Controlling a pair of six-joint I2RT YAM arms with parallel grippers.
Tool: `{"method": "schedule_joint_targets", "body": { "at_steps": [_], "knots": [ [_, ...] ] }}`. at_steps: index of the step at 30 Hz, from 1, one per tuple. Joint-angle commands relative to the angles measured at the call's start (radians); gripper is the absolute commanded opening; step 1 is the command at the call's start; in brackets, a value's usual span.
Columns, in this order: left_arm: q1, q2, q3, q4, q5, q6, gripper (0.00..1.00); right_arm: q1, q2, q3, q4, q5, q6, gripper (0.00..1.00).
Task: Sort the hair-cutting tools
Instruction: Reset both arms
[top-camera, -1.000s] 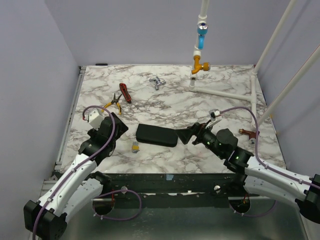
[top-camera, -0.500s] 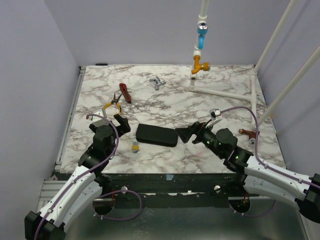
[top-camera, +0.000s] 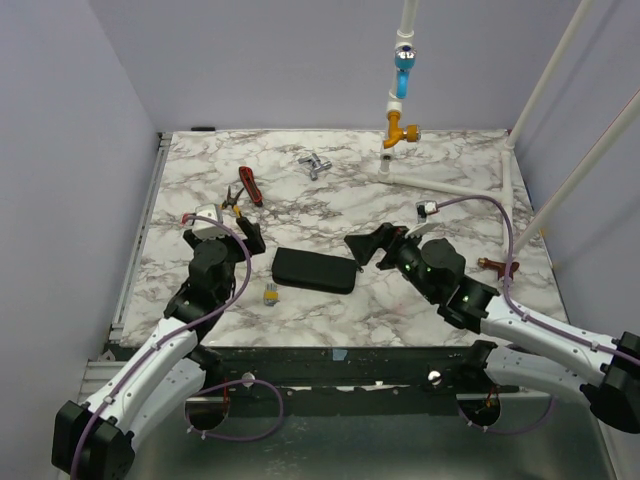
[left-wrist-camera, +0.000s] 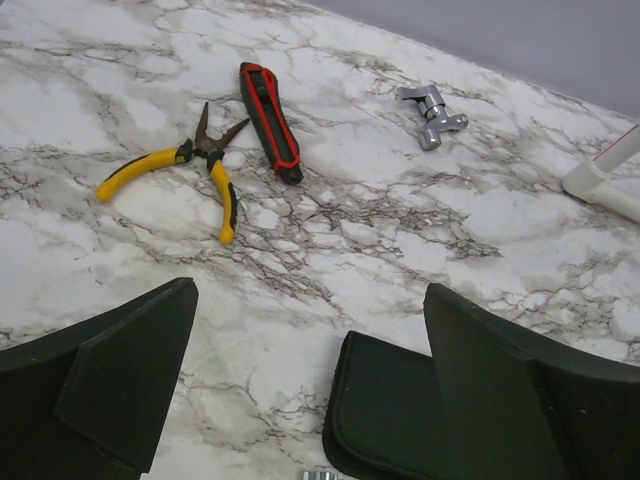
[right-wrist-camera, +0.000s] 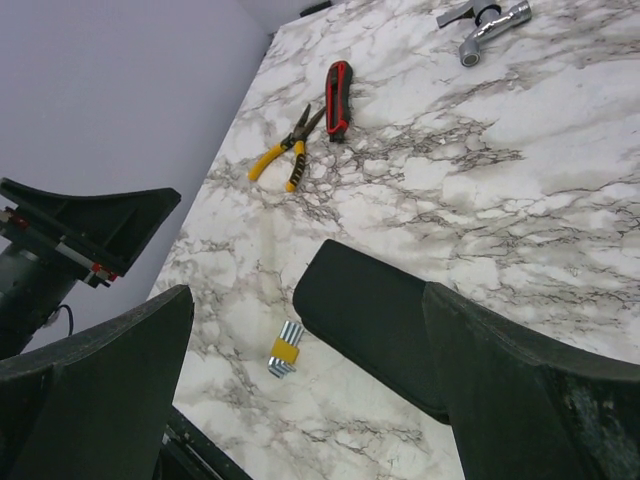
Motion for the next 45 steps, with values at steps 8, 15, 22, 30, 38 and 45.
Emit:
{"method": "schedule_joint_targets", "body": {
  "at_steps": [8, 15, 22, 30, 38, 45],
  "knots": [
    [0.006, 0.022, 0.09, -0.035, 0.057, -0.084, 0.98, -0.003, 0.019, 0.03, -0.021, 0.023, -0.018, 1.0],
    [0.01, 0.074, 0.345, -0.415, 0.134, -0.118, 0.99, -0.003, 0.019, 0.026, -0.013, 0.005, -0.044, 1.0],
    [0.065, 0.117, 0.455, -0.535, 0.394, -0.135, 0.98, -0.004, 0.105, 0.123, -0.137, -0.054, -0.046, 1.0],
    [0.149, 0.153, 0.455, -0.551, 0.533, -0.209, 0.98, -0.005, 0.223, 0.259, -0.335, 0.045, -0.027, 1.0],
    [0.183, 0.121, 0.423, -0.571, 0.508, -0.205, 0.99, -0.005, 0.189, 0.201, -0.258, 0.023, -0.046, 1.0],
    [0.185, 0.108, 0.422, -0.583, 0.463, -0.209, 0.98, -0.005, 0.147, 0.152, -0.166, 0.019, -0.05, 1.0]
  ]
}}
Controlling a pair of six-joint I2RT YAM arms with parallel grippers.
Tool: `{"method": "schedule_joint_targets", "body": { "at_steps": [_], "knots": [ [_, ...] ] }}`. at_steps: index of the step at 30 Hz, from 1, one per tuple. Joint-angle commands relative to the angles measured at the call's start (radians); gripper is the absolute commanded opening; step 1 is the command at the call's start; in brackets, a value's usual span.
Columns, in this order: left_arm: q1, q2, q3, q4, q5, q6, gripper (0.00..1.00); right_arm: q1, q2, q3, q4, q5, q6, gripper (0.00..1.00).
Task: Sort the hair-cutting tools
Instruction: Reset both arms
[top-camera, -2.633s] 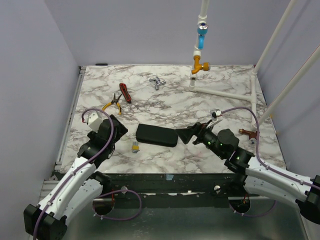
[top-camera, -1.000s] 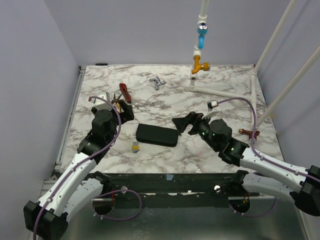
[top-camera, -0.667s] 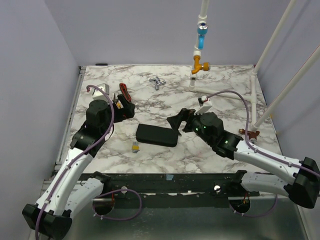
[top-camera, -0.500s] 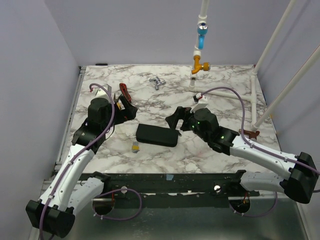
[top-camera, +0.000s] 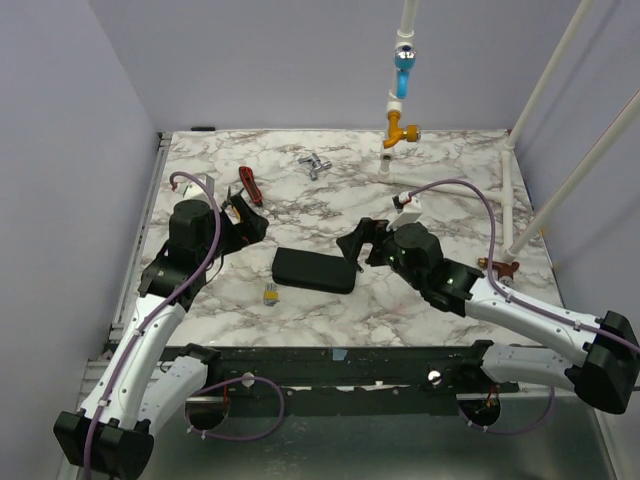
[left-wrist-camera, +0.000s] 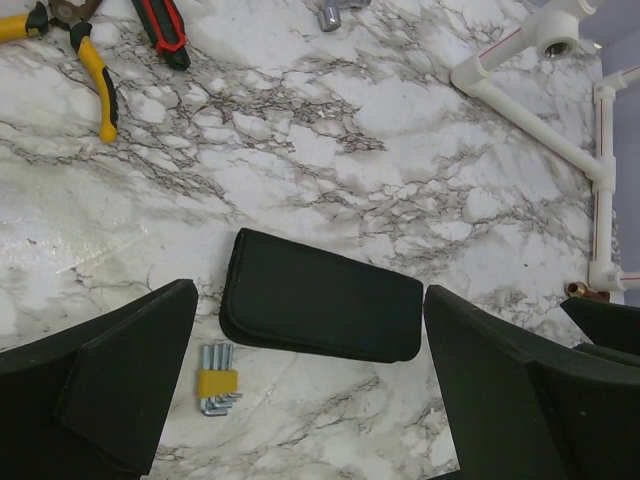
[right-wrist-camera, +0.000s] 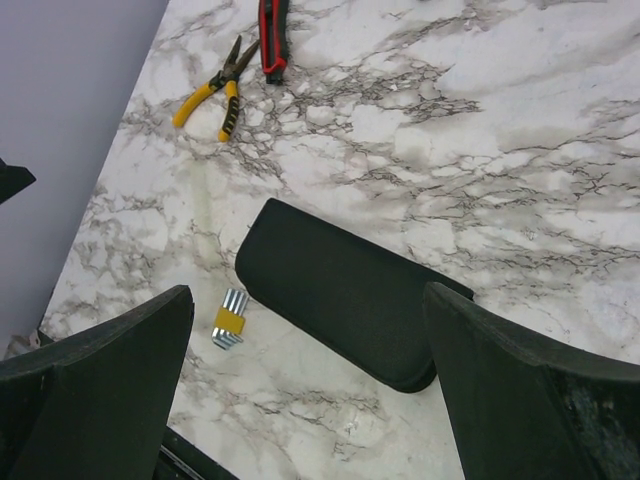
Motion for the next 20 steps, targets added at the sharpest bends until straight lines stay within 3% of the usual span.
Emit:
{"method": "schedule_joint_targets", "body": {
  "at_steps": [1, 20],
  "knots": [
    [0.007, -0.023, -0.012, -0.024, -0.023, -0.006, 0.99, -0.004, -0.036, -0.031, 0.071, 0.013, -0.016, 1.0],
    [0.008, -0.018, -0.018, -0.045, -0.029, -0.002, 0.98, -0.004, -0.061, -0.075, 0.122, 0.01, -0.015, 1.0]
  ]
}}
